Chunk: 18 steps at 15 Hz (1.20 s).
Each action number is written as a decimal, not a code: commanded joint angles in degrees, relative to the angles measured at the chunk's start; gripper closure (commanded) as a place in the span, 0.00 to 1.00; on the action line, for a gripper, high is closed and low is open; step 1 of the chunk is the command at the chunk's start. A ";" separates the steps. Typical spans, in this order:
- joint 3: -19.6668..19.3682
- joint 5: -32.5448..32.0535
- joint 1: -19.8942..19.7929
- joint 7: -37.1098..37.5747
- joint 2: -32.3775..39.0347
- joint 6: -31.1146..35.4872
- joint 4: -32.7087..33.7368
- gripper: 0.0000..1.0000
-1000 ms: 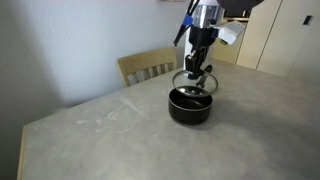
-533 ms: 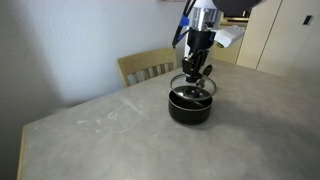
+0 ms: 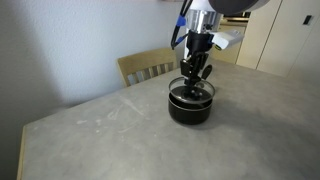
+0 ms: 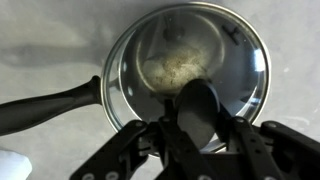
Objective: Cover the pot
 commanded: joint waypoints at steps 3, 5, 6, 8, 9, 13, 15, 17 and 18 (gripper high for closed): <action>1.04 1.48 0.36 0.46 6.88 0.19 5.47 0.85; 1.34 1.30 1.23 1.46 7.38 0.28 6.21 0.85; 1.45 1.17 1.79 2.07 7.64 0.22 6.56 0.85; 1.45 0.92 3.02 3.80 7.92 -0.04 7.04 0.85; 1.36 1.62 1.13 1.43 8.15 -0.99 7.81 0.85; 0.59 1.11 1.08 2.09 7.95 -2.74 8.09 0.85; 0.02 0.89 0.71 2.19 7.67 -3.46 7.82 0.85; -0.49 0.81 0.43 2.32 7.61 -4.59 7.96 0.85; -0.56 0.94 0.19 2.09 7.67 -5.67 8.22 0.85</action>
